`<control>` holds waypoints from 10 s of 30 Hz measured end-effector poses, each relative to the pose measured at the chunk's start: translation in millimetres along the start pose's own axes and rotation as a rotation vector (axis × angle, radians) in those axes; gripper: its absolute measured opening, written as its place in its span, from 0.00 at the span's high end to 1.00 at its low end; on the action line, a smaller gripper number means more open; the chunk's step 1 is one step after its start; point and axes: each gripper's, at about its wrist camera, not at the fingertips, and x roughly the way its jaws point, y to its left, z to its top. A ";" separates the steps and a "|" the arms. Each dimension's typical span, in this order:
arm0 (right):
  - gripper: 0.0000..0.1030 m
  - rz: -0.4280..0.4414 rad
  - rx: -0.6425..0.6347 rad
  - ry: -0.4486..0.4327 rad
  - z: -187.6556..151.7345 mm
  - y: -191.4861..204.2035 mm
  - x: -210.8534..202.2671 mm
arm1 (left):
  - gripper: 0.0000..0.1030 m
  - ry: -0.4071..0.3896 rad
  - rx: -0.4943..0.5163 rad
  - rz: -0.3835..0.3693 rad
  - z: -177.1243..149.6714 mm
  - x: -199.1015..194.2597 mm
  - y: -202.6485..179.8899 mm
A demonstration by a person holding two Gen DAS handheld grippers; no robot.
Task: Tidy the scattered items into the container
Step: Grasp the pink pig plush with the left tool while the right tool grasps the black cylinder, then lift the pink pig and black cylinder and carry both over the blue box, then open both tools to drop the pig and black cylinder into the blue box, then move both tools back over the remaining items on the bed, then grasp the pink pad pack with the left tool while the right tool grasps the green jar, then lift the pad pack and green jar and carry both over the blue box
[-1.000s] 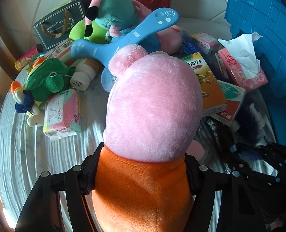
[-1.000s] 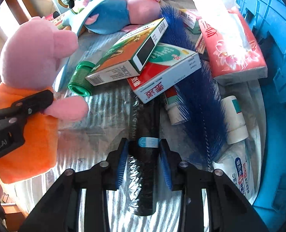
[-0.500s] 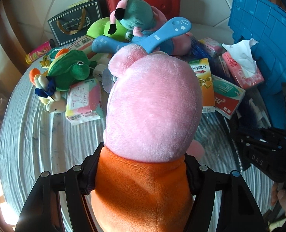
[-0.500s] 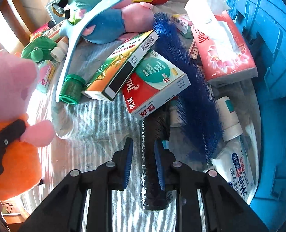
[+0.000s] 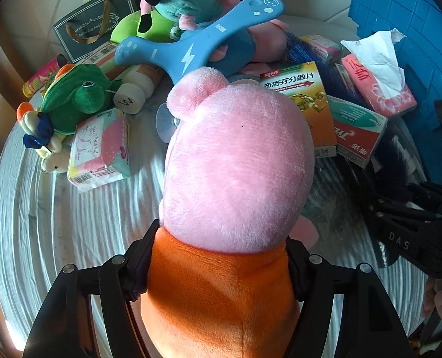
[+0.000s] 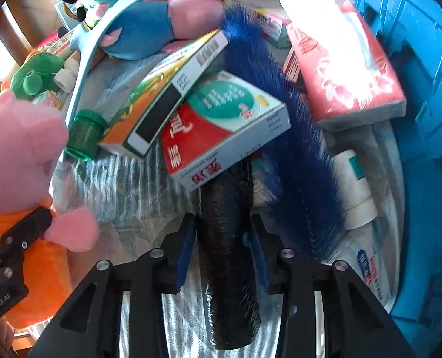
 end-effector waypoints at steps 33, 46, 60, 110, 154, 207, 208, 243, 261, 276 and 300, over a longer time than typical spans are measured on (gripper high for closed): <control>0.67 0.014 0.045 -0.377 -11.6 46.9 -131.0 | 0.32 -0.289 0.100 -0.092 8.2 -130.6 20.4; 0.67 -0.056 0.036 -0.660 -5.1 3.8 -302.8 | 0.32 -0.548 0.117 -0.162 39.3 -248.8 -31.4; 0.67 -0.164 0.045 -0.799 -51.0 -244.1 -439.7 | 0.32 -0.747 0.132 -0.195 78.8 -369.7 -281.0; 0.08 -0.044 0.143 -0.544 -130.4 -406.3 -375.5 | 0.15 -0.462 0.129 -0.106 4.5 -305.9 -430.4; 0.00 0.018 0.008 -0.609 -218.7 -107.2 -382.7 | 0.15 -0.468 -0.011 -0.055 -169.5 -343.4 -153.6; 0.00 0.082 -0.005 -0.139 41.5 99.9 -55.7 | 0.14 -0.003 -0.189 0.118 -6.8 -51.3 141.0; 0.00 0.079 0.000 -0.121 45.1 101.3 -47.7 | 0.15 0.003 -0.180 0.109 0.3 -43.3 141.8; 0.44 0.125 -0.010 0.093 100.3 131.0 53.3 | 0.34 0.159 -0.116 -0.016 57.2 70.6 138.8; 0.60 0.117 -0.014 0.070 77.6 120.3 56.1 | 0.34 0.143 -0.072 -0.009 36.5 41.7 129.5; 0.60 0.130 -0.047 -0.113 34.4 124.4 -39.5 | 0.34 -0.034 -0.023 -0.042 14.4 -53.9 104.2; 0.60 0.056 -0.151 -0.479 -17.1 97.7 -223.5 | 0.34 -0.365 -0.050 -0.017 -22.1 -205.5 36.1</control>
